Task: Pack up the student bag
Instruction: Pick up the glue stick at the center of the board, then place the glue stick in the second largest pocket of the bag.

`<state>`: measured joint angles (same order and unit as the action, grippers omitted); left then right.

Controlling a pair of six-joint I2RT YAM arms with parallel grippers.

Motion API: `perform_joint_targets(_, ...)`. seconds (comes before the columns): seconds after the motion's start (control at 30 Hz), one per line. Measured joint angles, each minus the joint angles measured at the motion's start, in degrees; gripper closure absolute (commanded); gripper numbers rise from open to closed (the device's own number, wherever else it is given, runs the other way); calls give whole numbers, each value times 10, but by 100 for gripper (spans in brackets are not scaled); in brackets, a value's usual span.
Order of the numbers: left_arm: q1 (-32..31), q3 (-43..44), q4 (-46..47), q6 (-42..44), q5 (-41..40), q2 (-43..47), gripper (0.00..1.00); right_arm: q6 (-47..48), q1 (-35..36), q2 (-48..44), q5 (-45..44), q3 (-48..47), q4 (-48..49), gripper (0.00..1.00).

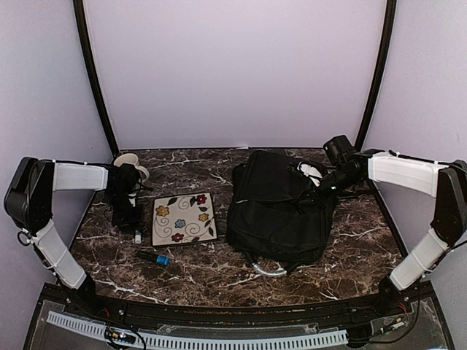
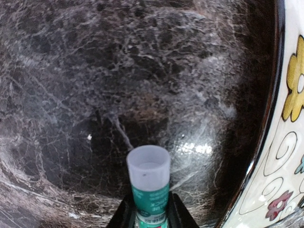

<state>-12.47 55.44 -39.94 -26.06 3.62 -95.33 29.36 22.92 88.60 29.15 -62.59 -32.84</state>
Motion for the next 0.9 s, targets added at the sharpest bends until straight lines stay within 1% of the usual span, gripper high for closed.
perform_joint_targets(0.1,0,0,-1,1,0,1,90,0,0,0,0,0,0,100)
perform_joint_targets(0.13,0,0,-3,0,0,3,91,0,0,0,0,0,0,100)
perform_joint_targets(0.27,-6,7,-27,-3,-2,29,93,-1,0,0,0,0,0,100)
perform_joint_targets(0.37,-31,40,-48,-6,-14,71,93,-3,0,-5,2,0,0,100)
perform_joint_targets(0.43,-68,73,-49,-5,-16,96,94,-8,0,-12,2,0,0,100)
perform_joint_targets(0.47,-98,99,-48,-2,-18,106,94,-12,0,-19,2,-1,0,100)
perform_joint_targets(0.63,-215,181,-8,27,-9,109,98,-27,0,-32,-5,-7,-1,100)
perform_joint_targets(0.77,-298,201,70,80,-7,98,99,-43,0,-35,-10,-17,-9,100)
perform_joint_targets(0.9,-379,201,172,174,-22,73,100,-54,0,-44,-19,-29,-11,100)
